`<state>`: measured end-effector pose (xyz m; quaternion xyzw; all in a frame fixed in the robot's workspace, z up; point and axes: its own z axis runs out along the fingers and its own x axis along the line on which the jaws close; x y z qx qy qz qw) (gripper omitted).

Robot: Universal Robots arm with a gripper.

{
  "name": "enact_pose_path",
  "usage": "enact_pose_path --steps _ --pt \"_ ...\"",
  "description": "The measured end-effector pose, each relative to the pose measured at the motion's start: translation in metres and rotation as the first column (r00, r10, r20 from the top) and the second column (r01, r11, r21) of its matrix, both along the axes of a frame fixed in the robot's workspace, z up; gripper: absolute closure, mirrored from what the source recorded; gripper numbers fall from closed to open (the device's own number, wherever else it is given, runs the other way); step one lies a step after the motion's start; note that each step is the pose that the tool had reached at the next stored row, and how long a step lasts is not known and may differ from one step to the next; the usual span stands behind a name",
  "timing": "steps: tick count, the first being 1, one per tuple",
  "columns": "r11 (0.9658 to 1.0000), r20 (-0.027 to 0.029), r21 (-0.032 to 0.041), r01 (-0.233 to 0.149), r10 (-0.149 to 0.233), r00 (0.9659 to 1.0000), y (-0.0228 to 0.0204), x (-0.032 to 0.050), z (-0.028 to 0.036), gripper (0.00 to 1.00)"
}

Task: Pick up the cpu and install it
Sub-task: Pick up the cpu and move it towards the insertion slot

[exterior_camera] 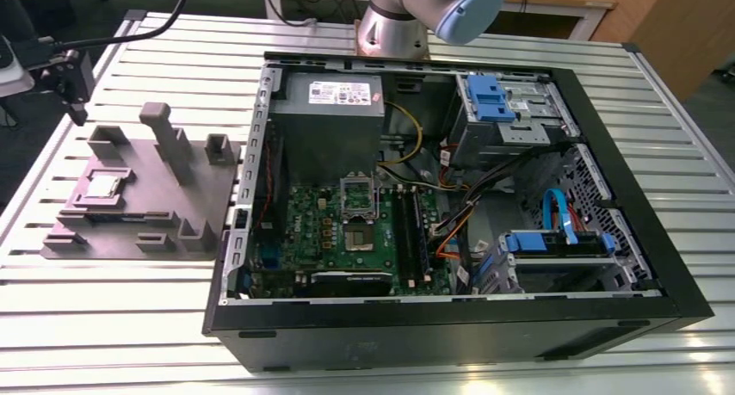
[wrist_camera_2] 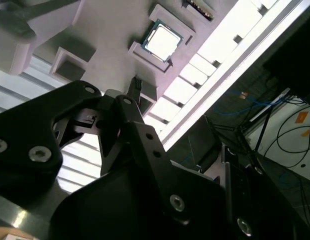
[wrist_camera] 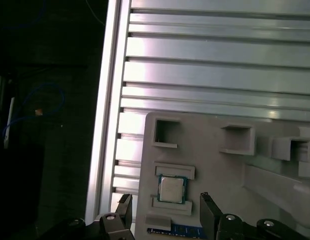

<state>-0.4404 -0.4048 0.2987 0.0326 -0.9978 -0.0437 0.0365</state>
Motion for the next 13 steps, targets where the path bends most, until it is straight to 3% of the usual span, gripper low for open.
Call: enact_pose_path --steps 13 --pt "1.0 0.0 0.0 0.0 0.0 1.0 -0.0003 0.0007 -0.0106 0.35"
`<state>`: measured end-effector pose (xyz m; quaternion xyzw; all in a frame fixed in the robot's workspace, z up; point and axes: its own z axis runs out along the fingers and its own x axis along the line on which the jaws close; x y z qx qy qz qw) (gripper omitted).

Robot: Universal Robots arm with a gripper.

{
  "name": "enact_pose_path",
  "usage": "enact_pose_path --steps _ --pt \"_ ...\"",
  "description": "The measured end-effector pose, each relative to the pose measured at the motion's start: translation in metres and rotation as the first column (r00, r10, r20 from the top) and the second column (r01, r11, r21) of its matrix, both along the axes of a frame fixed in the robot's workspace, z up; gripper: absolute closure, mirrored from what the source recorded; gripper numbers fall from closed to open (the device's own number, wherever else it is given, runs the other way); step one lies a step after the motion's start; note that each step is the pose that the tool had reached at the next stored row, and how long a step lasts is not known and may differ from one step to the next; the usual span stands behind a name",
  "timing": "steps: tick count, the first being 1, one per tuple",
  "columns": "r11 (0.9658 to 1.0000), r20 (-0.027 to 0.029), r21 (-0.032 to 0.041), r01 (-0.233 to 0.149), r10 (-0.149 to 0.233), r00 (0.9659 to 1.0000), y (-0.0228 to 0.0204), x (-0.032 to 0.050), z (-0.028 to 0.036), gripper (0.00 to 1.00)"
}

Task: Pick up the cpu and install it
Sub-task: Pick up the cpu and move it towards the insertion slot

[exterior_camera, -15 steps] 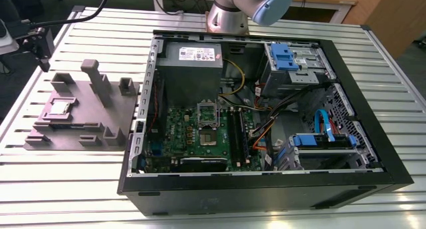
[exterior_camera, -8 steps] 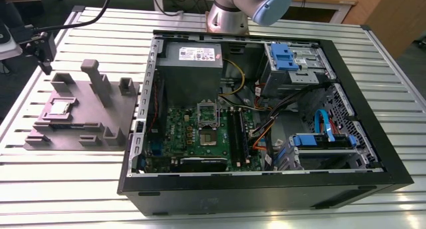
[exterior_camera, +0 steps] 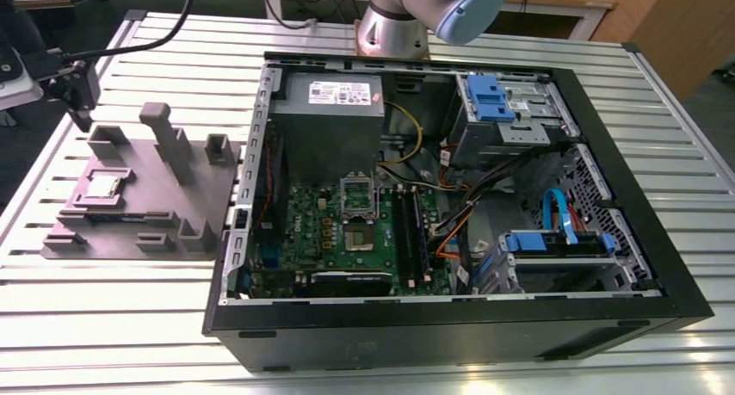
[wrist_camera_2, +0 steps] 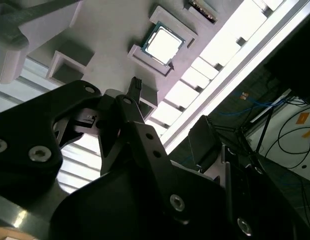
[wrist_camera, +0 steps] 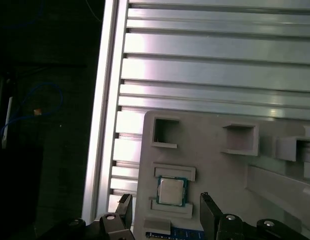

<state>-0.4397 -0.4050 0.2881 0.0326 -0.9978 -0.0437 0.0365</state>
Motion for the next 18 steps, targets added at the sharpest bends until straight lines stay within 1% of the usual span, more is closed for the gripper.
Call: enact_pose_path --steps 8,18 --pt "1.0 -0.0001 -0.0012 0.0 0.0 1.0 0.0 0.0014 -0.0083 0.35" --pt "1.0 0.0002 -0.0019 0.0 0.0 1.0 -0.0001 0.0017 -0.0095 0.35"
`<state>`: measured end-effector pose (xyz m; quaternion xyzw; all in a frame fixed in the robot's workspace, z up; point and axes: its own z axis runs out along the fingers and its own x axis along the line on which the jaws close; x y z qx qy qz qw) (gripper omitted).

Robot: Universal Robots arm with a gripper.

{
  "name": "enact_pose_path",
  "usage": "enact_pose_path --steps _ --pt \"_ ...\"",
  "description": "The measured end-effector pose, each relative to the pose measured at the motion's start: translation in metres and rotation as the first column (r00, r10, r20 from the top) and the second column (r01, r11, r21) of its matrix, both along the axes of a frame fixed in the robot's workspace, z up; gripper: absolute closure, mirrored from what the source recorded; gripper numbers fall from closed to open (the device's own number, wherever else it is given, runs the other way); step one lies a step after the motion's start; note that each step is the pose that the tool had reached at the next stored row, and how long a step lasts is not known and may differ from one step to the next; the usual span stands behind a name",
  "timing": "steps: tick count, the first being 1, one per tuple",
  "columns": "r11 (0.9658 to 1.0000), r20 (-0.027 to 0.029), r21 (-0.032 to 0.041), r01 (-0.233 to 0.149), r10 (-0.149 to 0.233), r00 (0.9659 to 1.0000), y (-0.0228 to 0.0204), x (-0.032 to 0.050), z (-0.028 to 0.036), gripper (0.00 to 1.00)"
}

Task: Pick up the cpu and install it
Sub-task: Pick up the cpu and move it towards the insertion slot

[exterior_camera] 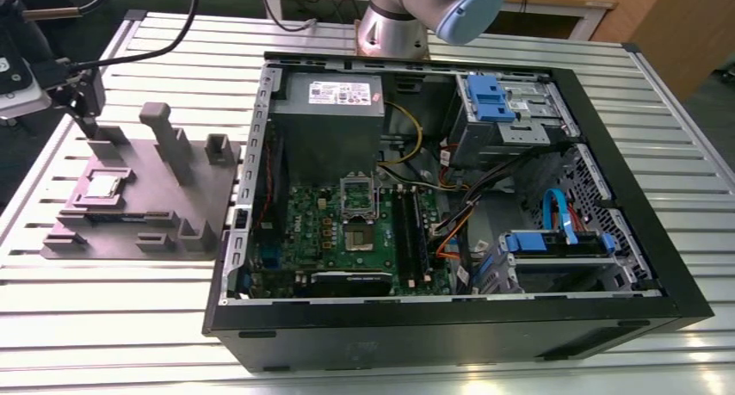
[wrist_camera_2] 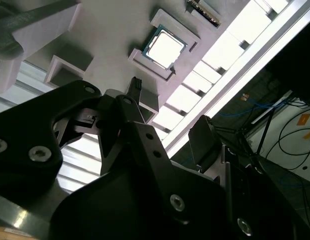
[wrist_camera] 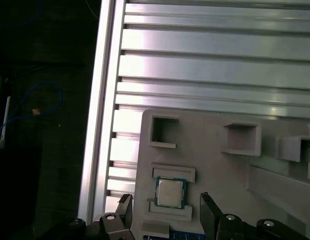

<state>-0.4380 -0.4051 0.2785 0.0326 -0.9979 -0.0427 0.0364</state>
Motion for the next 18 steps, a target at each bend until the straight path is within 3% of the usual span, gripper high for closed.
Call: enact_pose_path --steps 13,18 --pt "1.0 0.0002 -0.0023 0.0 0.0 1.0 -0.0007 -0.0001 -0.0115 0.35" --pt "1.0 0.0002 -0.0031 0.008 -0.008 1.0 -0.0024 0.0 -0.0219 0.35"
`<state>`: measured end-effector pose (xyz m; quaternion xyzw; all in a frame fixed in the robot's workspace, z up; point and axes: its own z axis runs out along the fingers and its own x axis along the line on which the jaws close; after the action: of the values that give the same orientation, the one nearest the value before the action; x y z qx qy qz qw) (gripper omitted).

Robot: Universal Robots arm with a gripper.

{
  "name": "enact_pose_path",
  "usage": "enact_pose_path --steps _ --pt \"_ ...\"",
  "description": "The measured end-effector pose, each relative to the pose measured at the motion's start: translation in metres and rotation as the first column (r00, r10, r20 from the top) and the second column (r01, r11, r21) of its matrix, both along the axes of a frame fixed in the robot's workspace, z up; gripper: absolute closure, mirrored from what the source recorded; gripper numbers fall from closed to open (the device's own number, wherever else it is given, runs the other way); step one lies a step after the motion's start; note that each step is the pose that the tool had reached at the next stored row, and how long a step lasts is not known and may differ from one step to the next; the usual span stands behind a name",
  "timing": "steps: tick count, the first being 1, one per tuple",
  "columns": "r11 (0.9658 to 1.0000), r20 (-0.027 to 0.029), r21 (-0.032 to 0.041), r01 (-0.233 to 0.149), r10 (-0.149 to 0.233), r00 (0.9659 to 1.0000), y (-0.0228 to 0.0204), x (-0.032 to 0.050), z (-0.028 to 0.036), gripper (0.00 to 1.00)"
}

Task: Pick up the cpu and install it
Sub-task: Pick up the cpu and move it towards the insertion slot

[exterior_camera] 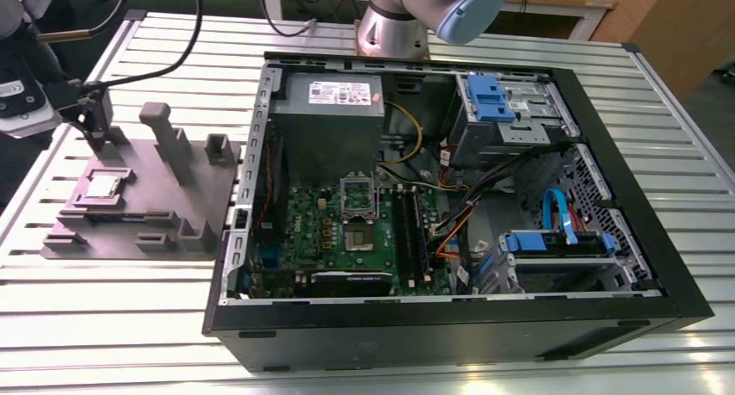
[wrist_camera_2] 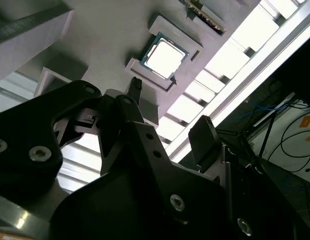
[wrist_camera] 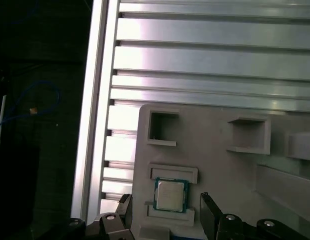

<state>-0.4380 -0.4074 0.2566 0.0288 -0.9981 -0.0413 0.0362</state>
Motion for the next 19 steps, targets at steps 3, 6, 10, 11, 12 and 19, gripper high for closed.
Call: enact_pose_path --steps 3,6,10,11,12,19 --pt "1.0 0.0 0.0 0.002 -0.002 1.0 -0.0007 0.0001 -0.0034 0.35" --pt "1.0 0.0 0.0001 0.002 -0.002 1.0 -0.0011 0.0003 -0.0058 0.35" --pt "1.0 0.0001 0.0007 0.002 -0.002 1.0 -0.0011 0.0006 -0.0088 0.35" --pt "1.0 0.0001 0.0009 0.002 -0.002 1.0 -0.0012 0.0006 -0.0096 0.35" --pt "1.0 0.0 0.001 0.002 -0.002 1.0 -0.0012 0.0006 -0.0102 0.35" --pt "1.0 0.0012 -0.0015 0.003 -0.003 1.0 -0.0021 0.0007 -0.0156 0.35"
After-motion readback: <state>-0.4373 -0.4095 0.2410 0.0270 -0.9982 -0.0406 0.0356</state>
